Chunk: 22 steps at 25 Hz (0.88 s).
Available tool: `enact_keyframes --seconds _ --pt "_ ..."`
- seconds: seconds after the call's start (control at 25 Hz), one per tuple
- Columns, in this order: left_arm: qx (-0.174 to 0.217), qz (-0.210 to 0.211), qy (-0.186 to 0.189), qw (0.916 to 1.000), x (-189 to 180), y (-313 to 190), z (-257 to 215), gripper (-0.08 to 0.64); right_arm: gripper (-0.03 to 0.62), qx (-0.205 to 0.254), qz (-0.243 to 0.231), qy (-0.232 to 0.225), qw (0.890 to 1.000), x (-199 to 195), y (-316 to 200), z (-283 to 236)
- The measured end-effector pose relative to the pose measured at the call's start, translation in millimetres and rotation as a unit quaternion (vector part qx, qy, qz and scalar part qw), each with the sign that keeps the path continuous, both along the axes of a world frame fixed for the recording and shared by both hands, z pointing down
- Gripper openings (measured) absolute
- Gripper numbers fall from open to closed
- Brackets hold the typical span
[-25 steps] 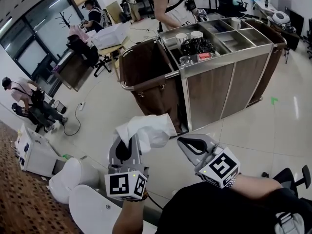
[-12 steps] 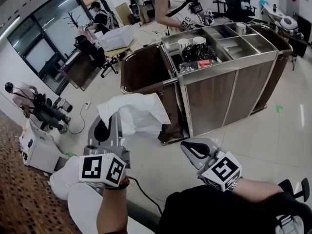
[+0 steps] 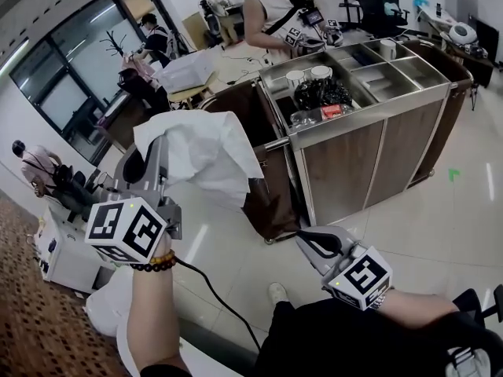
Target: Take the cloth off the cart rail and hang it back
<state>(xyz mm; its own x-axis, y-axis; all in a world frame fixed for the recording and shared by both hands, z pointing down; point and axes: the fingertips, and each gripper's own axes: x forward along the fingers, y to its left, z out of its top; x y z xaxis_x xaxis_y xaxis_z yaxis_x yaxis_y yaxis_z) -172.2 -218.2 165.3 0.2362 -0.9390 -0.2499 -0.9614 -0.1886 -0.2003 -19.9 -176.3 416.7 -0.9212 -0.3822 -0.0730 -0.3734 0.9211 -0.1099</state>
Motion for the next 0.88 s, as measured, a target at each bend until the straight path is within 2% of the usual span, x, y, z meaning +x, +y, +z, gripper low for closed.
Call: enact_keyframes --seconds 0.12,0.24,0.4,0.72,0.88 --pt "0.009 0.032 -0.002 0.9995 -16.7 -18.8 -20.8 0.034 0.003 0.011 0.016 0.001 1.0 -20.8 -11.2 -1.4" --pt "0.013 0.06 -0.005 0.9981 -35.9 -37.4 -36.3 0.034 0.003 0.069 0.035 0.003 0.997 -47.4 -30.7 -1.0" --pt "0.02 0.106 -0.015 0.9941 -61.8 -65.5 -51.6 0.034 0.003 0.003 0.058 0.002 0.998 -91.5 -39.5 -13.2" --pt "-0.002 0.188 -0.013 0.9822 -135.9 -134.0 -63.7 0.034 0.003 -0.013 0.124 0.005 0.992 -174.9 -69.8 -40.2" --pt "-0.011 0.223 -0.012 0.9748 -188.7 -174.2 -55.1 0.034 0.003 -0.01 0.157 0.013 0.987 -218.8 -84.1 -51.9"
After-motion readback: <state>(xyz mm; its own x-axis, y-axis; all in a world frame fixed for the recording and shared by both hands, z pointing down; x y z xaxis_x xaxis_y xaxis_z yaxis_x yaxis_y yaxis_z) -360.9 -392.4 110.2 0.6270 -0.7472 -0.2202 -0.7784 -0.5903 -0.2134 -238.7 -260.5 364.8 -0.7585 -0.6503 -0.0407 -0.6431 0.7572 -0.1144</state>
